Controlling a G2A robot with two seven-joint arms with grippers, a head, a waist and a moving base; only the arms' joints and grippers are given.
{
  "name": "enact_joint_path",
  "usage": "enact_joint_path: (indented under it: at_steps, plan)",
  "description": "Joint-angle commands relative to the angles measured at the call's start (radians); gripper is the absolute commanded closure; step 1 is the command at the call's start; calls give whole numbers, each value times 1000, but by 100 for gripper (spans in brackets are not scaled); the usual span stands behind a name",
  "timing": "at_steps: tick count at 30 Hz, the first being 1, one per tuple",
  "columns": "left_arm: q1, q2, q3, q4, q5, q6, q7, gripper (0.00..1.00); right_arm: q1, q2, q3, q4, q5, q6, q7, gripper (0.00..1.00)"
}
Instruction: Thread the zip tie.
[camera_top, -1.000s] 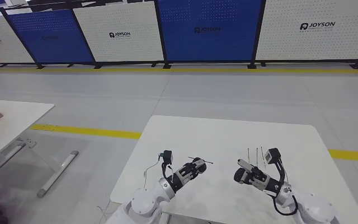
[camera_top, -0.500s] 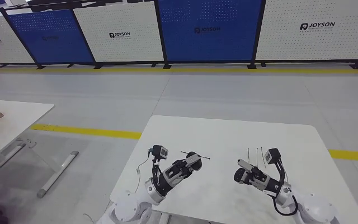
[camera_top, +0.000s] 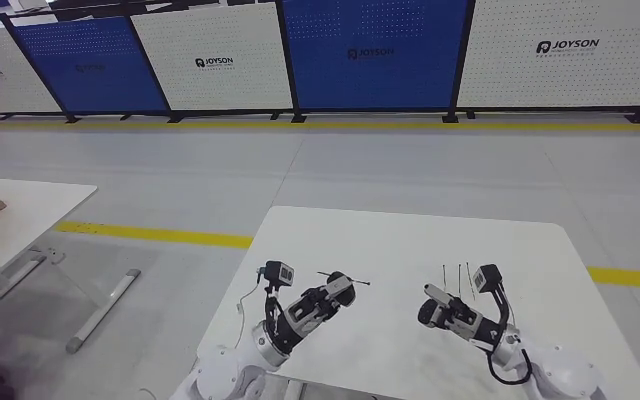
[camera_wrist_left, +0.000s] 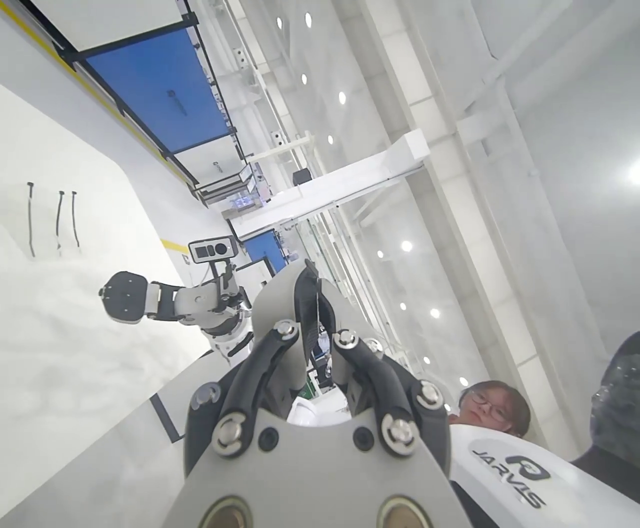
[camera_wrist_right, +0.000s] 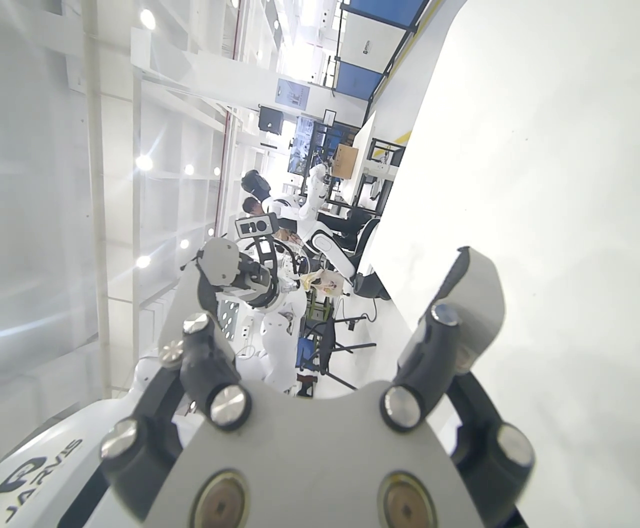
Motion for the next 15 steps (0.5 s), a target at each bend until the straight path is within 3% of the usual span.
enact_joint_path:
  at_steps: [1, 5, 9, 11, 15]
  plan:
    - [-9, -4, 1, -5, 6, 2, 74, 100, 3, 5, 20, -2, -55, -24, -4, 0]
    - [-35, -11, 12, -26, 95, 21, 194, 100, -9, 17, 80, -10, -127, -49, -18, 0]
    - [-72, -18, 51, -16, 258, 83, 303, 100, -55, 30, 120, -58, -198, -56, 9, 0]
    - [-72, -18, 51, -16, 258, 83, 303, 100, -84, 32, 137, -71, -153, -76, 32, 0]
    - [-72, -18, 51, -16, 258, 83, 303, 100, -84, 32, 137, -71, -153, -76, 32, 0]
